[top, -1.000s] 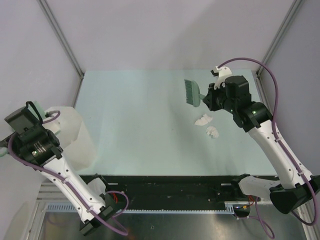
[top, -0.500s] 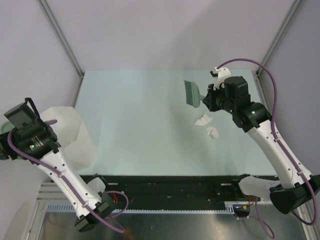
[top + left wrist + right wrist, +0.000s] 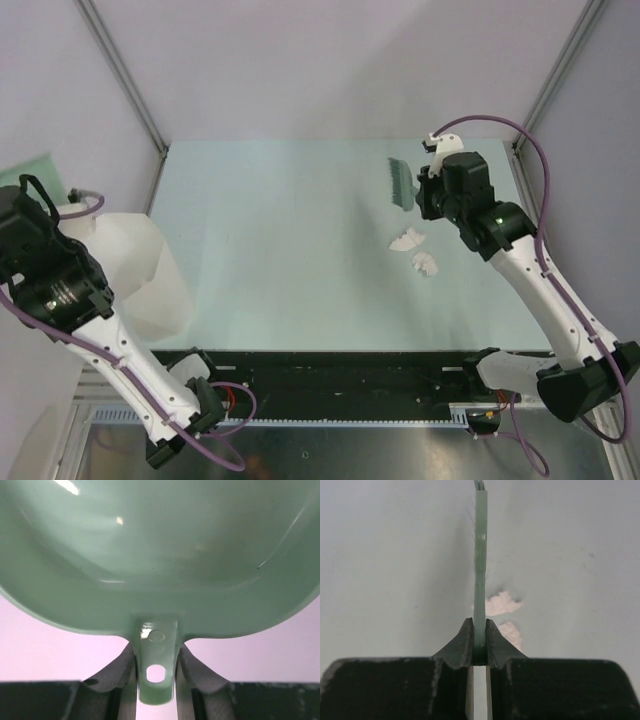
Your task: Sweep away the paper scraps from the table
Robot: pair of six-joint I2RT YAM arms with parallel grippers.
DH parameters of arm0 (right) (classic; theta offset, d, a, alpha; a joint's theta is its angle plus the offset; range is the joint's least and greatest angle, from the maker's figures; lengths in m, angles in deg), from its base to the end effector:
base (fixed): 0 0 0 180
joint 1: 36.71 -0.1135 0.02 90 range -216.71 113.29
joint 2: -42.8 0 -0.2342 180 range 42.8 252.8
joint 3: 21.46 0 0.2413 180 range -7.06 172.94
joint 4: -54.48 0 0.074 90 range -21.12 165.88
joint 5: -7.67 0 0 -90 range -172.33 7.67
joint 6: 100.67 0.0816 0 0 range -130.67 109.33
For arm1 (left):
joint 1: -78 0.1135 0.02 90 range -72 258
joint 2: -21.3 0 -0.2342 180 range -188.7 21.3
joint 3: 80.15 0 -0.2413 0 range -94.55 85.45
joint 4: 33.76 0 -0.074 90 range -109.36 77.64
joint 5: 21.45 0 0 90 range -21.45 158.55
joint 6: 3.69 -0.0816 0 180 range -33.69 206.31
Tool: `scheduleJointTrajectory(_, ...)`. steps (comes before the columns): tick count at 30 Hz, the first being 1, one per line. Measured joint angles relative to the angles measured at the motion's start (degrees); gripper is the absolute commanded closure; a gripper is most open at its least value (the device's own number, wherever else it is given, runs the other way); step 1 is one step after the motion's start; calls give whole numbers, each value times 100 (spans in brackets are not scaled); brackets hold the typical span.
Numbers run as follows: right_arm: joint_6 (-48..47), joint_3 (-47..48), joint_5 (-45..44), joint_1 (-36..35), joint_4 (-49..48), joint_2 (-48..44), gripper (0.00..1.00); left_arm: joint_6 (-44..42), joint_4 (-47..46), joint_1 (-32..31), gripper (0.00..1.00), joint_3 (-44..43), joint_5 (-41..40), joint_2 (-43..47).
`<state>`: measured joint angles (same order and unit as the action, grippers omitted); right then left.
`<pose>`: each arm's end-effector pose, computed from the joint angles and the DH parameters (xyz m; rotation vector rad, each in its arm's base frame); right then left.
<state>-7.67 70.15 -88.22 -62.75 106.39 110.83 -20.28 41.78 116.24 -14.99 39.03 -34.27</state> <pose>0.2643 0.1198 0.3536 -0.3507 2.0389 0.2065 0.0930 0.1245 0.4735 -0.9564 -2.2533 -1.9078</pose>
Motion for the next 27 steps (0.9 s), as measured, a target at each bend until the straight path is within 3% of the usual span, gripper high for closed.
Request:
scheduleJointTrajectory(8, -11, -4, -1818, 2, 382, 1047, 100, 1683, -234, -391, 100, -1176, 1657, -310)
scheduleJointTrajectory(13, -13, -31, -2651, 42, 852, 1731, 100, 2874, -348, -2092, 100, -667, 1471, -533)
scheduleJointTrajectory(20, -157, -39, -2793, 129, 984, 2214, 100, 4437, -282, -5023, 100, 820, 815, -1473)
scheduleJointTrajectory(27, -361, -39, -2299, -103, 955, 2616, 100, 5469, -20, -6782, 100, 2334, 940, -2365)
